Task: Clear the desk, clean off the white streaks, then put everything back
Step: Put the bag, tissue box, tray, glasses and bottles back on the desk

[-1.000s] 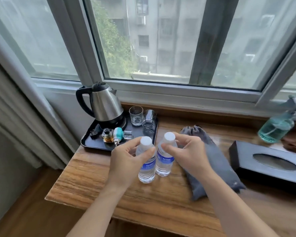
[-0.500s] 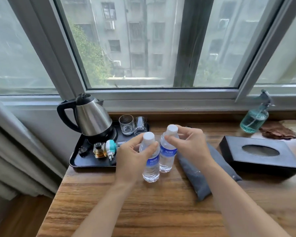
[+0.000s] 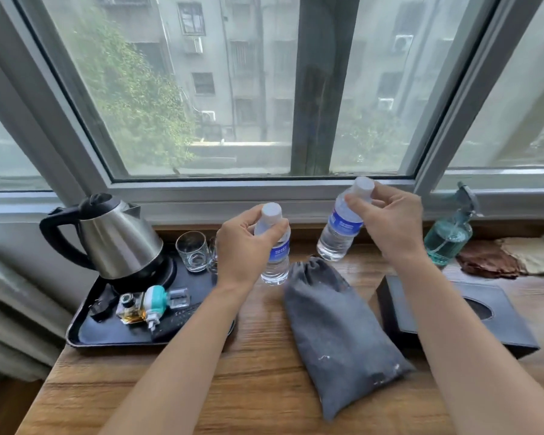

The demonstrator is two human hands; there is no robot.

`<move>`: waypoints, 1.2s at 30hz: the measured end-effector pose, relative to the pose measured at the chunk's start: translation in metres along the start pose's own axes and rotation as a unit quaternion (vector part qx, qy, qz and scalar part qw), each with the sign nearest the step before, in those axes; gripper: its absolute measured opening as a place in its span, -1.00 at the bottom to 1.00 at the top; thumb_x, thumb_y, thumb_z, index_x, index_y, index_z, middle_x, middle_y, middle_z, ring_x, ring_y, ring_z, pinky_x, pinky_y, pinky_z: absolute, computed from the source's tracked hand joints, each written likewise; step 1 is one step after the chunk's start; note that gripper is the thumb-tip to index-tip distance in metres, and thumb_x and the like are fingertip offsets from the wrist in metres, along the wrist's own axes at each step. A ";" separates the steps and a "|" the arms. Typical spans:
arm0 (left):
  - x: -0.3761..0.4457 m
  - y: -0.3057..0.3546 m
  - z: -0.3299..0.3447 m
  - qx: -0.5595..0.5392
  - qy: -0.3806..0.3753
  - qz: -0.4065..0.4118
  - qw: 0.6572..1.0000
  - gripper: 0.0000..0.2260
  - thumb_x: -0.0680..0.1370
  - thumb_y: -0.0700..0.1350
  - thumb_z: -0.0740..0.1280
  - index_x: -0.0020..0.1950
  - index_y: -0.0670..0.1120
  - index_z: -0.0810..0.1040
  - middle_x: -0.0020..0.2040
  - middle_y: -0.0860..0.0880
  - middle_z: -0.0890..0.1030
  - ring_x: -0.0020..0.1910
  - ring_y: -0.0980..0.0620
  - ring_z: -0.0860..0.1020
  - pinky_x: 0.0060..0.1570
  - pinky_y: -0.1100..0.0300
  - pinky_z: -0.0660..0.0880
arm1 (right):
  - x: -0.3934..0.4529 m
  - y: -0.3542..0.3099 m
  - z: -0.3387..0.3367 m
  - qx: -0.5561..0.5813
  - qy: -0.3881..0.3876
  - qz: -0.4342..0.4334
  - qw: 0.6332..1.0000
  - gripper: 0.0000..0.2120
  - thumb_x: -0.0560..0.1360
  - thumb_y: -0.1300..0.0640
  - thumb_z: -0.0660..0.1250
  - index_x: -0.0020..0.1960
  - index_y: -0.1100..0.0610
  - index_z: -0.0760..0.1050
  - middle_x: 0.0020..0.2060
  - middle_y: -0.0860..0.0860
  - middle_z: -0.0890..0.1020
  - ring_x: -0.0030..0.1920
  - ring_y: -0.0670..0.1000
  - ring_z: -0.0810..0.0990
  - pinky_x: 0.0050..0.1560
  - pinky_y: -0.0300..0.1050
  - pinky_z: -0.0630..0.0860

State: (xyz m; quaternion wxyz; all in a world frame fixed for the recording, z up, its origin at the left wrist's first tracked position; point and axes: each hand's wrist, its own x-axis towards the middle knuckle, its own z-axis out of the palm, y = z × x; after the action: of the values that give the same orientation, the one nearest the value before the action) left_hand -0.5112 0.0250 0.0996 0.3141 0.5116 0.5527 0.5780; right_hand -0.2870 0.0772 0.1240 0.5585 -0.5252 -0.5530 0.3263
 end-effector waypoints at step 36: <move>-0.098 -0.053 0.008 0.118 0.160 -0.013 0.980 -0.72 0.55 -0.05 0.53 0.22 0.03 0.59 0.15 0.11 0.60 0.16 0.15 0.57 0.09 0.12 0.58 | -0.108 0.076 0.010 -0.181 -0.091 -0.206 0.957 -0.68 0.52 0.25 0.44 0.26 0.12 0.56 0.08 -0.02 0.59 0.12 0.03 0.54 0.18 0.11 0.53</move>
State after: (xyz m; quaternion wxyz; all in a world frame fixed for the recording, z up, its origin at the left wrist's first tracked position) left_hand -0.4871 -0.0531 0.0239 0.1664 0.4388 0.6671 0.5786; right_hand -0.2988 -0.0052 0.0206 0.4565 -0.4608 -0.7472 0.1447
